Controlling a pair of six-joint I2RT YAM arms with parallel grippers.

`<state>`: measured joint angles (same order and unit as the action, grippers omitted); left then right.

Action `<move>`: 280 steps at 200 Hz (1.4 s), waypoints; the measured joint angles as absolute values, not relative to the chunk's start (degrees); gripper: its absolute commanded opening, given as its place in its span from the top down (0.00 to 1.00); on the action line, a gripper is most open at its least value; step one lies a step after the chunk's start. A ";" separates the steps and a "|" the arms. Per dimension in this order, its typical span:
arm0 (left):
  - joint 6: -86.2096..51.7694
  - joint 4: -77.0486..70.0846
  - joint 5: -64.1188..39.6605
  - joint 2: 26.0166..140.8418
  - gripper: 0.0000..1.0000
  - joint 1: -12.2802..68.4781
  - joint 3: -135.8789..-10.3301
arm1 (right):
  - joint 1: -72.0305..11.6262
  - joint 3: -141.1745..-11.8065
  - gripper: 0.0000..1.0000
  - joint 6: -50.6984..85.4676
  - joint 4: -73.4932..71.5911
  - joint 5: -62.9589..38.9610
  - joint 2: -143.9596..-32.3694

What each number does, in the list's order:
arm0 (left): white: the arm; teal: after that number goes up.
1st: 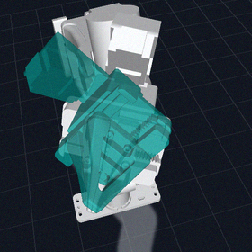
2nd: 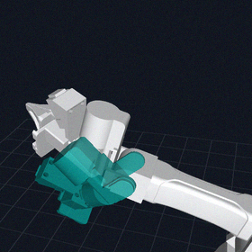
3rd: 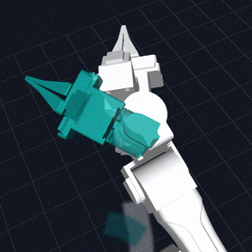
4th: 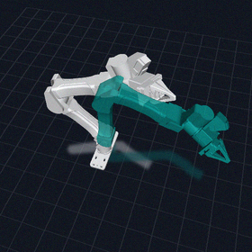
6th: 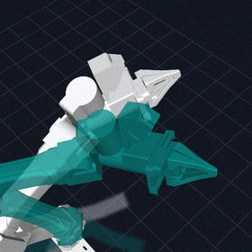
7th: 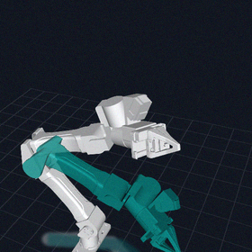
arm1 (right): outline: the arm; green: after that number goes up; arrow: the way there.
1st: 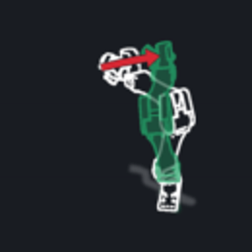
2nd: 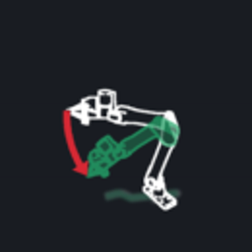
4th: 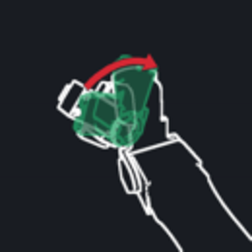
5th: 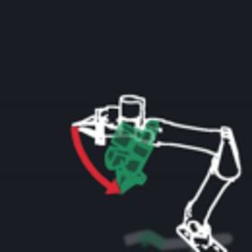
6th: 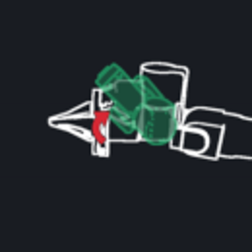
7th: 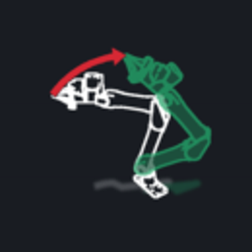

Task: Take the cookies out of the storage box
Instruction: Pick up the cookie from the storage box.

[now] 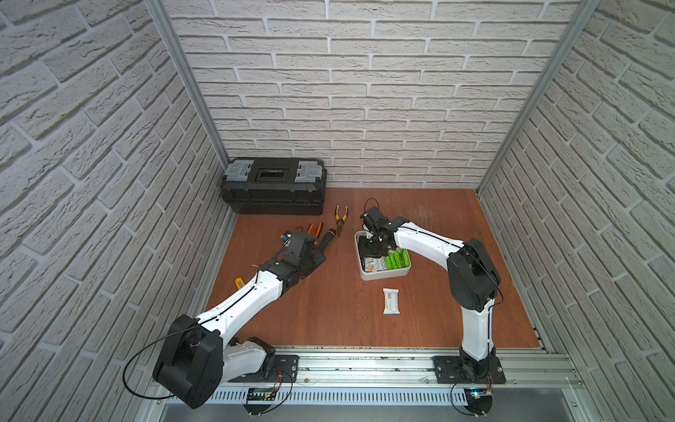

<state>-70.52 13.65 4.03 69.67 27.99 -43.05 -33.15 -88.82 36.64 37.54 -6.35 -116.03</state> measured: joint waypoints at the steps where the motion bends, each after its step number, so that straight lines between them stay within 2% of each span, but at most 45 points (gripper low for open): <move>1: -70.54 13.65 4.03 69.67 0.54 27.99 -43.05 | -33.15 -88.84 0.72 36.64 37.56 -6.35 -116.14; 35: -70.52 13.61 3.99 69.69 0.54 27.86 -43.05 | -33.17 -89.43 0.74 36.62 37.89 -6.44 -117.49; 57: -70.52 13.47 3.77 69.69 0.54 27.81 -43.05 | -33.17 -89.78 0.84 36.58 38.04 -6.44 -117.75; 79: -70.52 13.37 3.64 69.69 0.54 27.79 -43.05 | -33.17 -89.80 0.90 36.56 38.20 -6.42 -117.78; 136: -70.52 13.28 3.64 69.69 0.54 27.68 -43.05 | -33.17 -89.25 0.93 36.56 38.57 -6.24 -116.40; 220: -69.19 13.28 3.31 69.67 0.53 26.70 -42.28 | -33.10 -83.83 0.93 36.07 38.28 -7.75 -100.51; 280: -66.98 11.35 0.78 69.65 0.54 26.37 -40.42 | -32.99 -64.64 0.94 35.68 33.93 -14.04 -86.72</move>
<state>-66.98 11.35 0.78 69.65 26.37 -40.42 -32.99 -64.64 35.68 33.93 -14.04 -86.72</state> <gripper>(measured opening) 0.465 0.141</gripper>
